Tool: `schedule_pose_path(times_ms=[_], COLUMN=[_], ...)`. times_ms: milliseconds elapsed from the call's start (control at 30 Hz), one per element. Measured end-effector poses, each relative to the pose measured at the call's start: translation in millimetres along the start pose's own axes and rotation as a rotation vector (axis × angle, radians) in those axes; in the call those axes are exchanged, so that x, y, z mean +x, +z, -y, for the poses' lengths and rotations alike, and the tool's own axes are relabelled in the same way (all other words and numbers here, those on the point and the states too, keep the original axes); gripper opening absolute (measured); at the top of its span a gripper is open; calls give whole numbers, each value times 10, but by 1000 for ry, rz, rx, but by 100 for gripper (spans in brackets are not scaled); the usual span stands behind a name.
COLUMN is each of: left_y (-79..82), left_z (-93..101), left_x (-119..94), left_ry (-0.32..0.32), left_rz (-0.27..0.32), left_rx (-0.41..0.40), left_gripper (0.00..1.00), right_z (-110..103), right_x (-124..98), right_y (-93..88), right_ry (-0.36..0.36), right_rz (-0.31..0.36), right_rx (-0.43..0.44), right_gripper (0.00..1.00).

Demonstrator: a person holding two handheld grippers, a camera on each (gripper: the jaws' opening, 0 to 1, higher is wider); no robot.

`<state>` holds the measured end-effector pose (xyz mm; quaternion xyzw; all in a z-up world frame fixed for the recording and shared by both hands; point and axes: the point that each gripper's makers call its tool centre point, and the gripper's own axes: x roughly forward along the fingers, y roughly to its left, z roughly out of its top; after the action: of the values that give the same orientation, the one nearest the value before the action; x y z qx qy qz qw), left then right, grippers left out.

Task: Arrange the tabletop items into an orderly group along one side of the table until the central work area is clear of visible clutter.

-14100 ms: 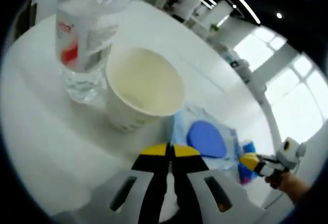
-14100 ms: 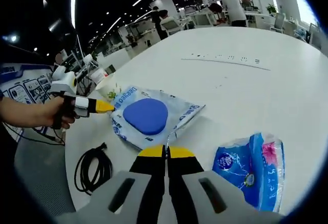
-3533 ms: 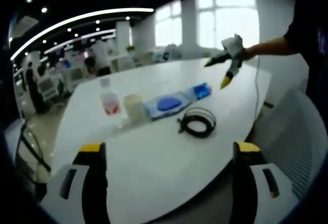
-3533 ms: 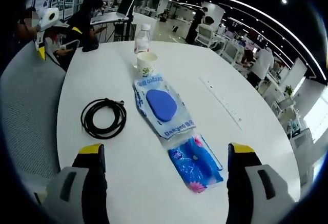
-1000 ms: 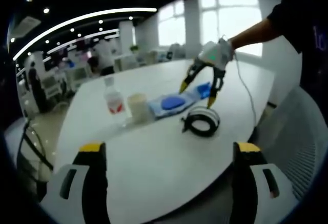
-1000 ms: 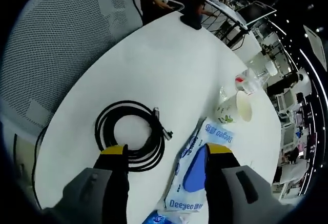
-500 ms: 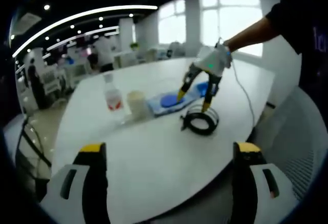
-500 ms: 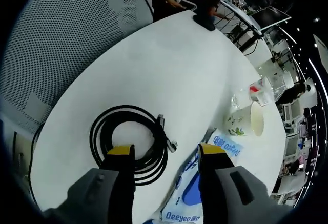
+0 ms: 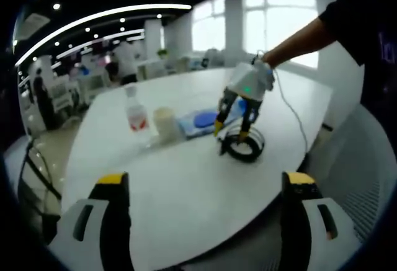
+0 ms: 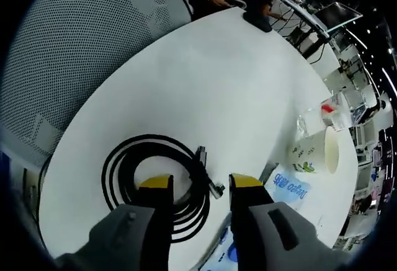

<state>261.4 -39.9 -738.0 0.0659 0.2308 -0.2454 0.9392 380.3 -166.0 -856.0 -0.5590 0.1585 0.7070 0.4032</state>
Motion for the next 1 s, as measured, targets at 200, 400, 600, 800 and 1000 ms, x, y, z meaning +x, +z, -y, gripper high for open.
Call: schedule_pose_path(times_ms=[200, 400, 600, 800, 1000], left_y=[-8, -9, -13, 7, 11], left_z=[-2, -10, -18, -12, -30], left_x=[4, 2, 0, -3, -3], left_ry=[0, 5, 9, 5, 11], left_rz=[-4, -3, -5, 5, 8], left_rx=[2, 1, -1, -5, -9], left_gripper=[98, 98, 97, 97, 96], right_z=[29, -3, -2, -28, -34], right_x=[61, 141, 213, 222, 231], right_y=[-30, -50, -54, -60, -83], right_ry=[27, 63, 90, 130, 134], right_rz=[-3, -17, -30, -29, -19], right_rx=[24, 27, 33, 59, 54], right_gripper=[26, 22, 18, 14, 11])
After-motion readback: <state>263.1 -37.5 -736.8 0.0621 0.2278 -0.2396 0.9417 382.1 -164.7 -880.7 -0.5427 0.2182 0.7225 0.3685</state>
